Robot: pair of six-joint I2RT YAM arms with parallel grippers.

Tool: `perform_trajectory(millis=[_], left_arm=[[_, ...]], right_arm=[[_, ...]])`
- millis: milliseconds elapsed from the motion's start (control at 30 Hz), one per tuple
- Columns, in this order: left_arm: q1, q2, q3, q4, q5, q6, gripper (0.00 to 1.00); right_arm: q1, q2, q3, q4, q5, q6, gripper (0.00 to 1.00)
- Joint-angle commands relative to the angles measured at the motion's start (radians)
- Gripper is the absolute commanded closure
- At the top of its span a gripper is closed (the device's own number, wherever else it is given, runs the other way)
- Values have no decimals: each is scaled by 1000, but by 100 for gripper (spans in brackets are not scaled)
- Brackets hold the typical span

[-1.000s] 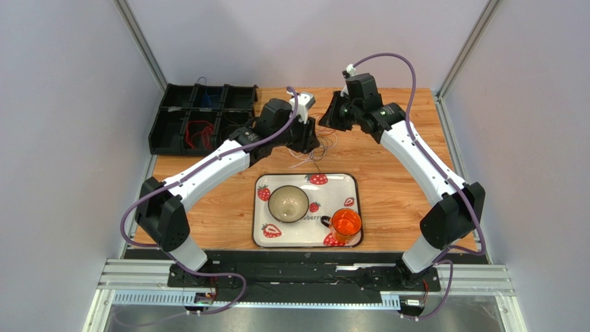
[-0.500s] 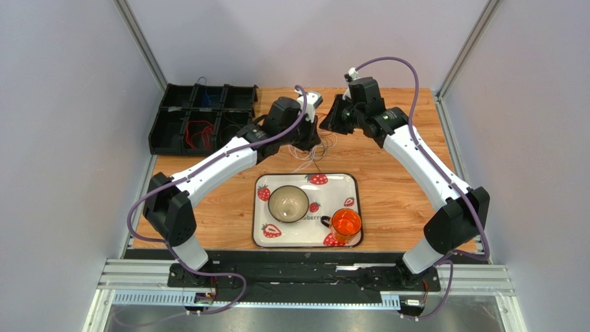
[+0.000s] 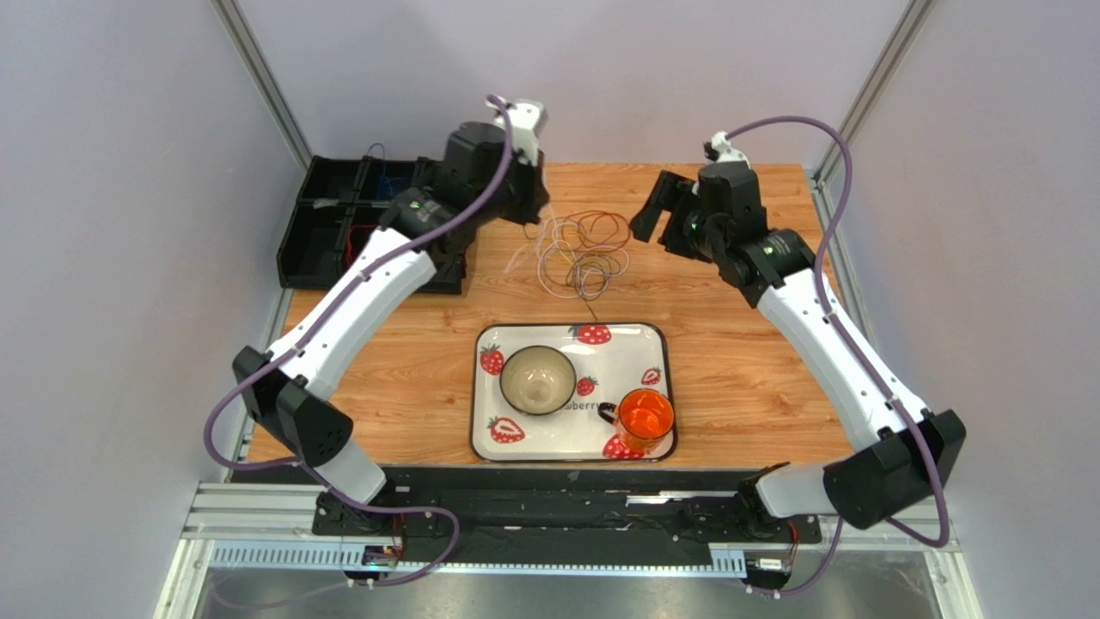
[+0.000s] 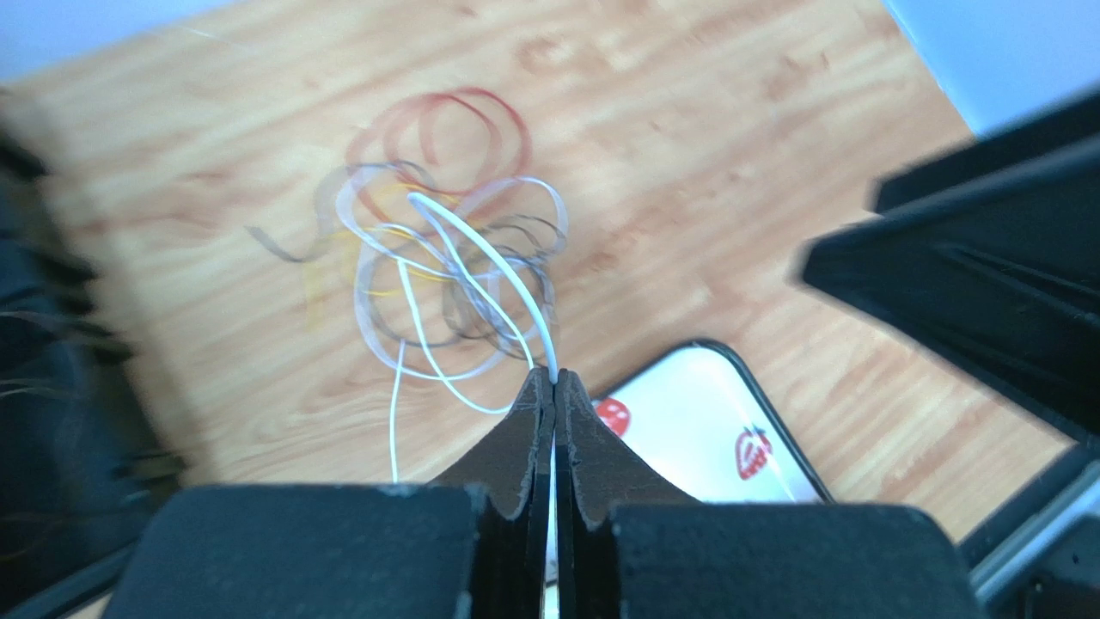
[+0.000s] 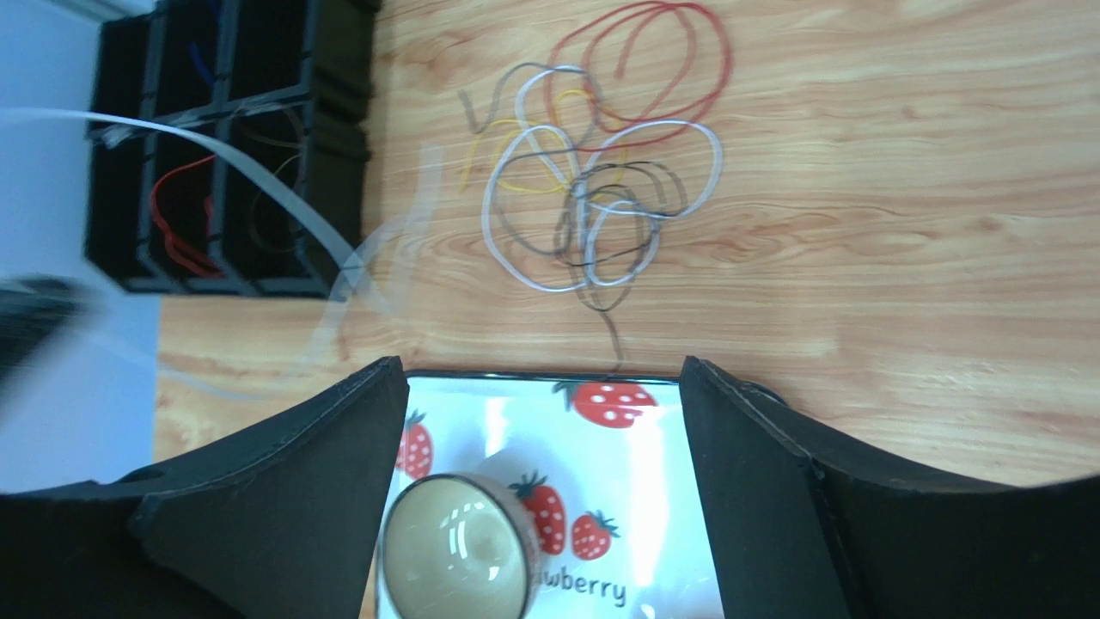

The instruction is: Untangle the cables

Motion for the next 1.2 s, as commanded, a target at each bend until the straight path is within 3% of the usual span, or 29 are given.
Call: perform_trajectory(millis=[0,233,467,667,833,1000,1167], left_arm=[[105,-102,136,-83,-26,38,100],[221,-96,282,-172,-63,69,100],[343,-137,225,-147,-39,44,100],[375,-133,196,-68,-37,50,100],[406,-85,202,6,-77,21,100],[475,20,244,49,53,-57,100],[586,145,303,172,344,-190,100]], right_arm=[[-5,-69,-168,90,91,33,20],[-5,-40,-414,188,103,65,21],[-7,7,-541,291,147,57,21],[-8,19,-635,421,155,54,21],[-5,-3,-705,424,290,122,21],[-5,-59,-770,541,217,70,20],[-5,-63,-793,582,186,54,20]])
